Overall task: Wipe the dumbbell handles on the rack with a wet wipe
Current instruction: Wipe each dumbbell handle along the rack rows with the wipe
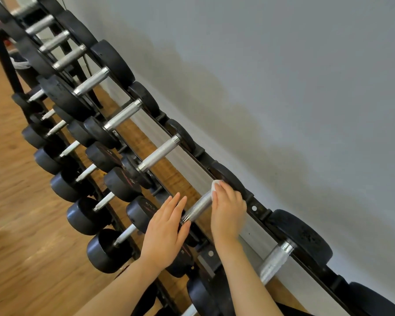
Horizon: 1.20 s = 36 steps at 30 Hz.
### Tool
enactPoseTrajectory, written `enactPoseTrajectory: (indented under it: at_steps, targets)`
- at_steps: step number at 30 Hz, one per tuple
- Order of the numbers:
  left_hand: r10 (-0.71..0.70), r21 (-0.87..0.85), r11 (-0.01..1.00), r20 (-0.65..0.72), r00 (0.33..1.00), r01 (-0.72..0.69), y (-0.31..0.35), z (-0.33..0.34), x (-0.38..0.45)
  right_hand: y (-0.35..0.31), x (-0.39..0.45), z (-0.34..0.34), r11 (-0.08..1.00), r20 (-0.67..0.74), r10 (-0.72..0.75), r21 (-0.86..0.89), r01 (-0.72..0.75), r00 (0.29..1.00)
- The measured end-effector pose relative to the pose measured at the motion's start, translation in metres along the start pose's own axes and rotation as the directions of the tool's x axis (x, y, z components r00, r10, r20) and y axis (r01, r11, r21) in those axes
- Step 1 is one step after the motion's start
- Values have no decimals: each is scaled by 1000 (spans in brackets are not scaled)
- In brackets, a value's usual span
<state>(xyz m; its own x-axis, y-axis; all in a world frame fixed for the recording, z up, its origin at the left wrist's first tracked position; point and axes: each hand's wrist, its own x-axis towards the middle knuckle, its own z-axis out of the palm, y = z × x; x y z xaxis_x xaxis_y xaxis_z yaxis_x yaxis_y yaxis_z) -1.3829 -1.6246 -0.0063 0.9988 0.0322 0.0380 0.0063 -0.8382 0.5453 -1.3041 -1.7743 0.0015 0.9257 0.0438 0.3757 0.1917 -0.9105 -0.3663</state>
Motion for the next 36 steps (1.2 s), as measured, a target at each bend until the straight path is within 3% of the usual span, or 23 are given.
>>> enactPoseTrajectory:
  at_steps: [6,10,15,19,23,27,32,36]
  targets:
    - [8,-15,1000,-6,1000,-8,-2,2,0,17,-9,5,980,45,-199,0,200,979]
    - [5,-25,1000,-12,1000,-5,-2,4,0,26,5,0,977,39,-214,20,214,976]
    - [14,-42,999,-21,1000,-15,-4,5,-1,38,6,2,904,43,-428,26,428,903]
    - [12,-46,999,-23,1000,-13,-4,6,0,35,10,1,934,43,-357,22,357,933]
    - [4,-48,999,-15,1000,-5,-3,5,-1,30,5,4,880,117,-476,77,469,872]
    - [-8,-41,999,-14,1000,8,-2,5,-1,31,14,-1,934,122,-356,73,349,927]
    - [-9,-40,999,-11,1000,9,-1,4,-1,31,12,0,866,150,-499,82,493,853]
    - [-14,-45,999,-16,1000,13,0,4,-1,37,20,-1,921,113,-390,50,387,914]
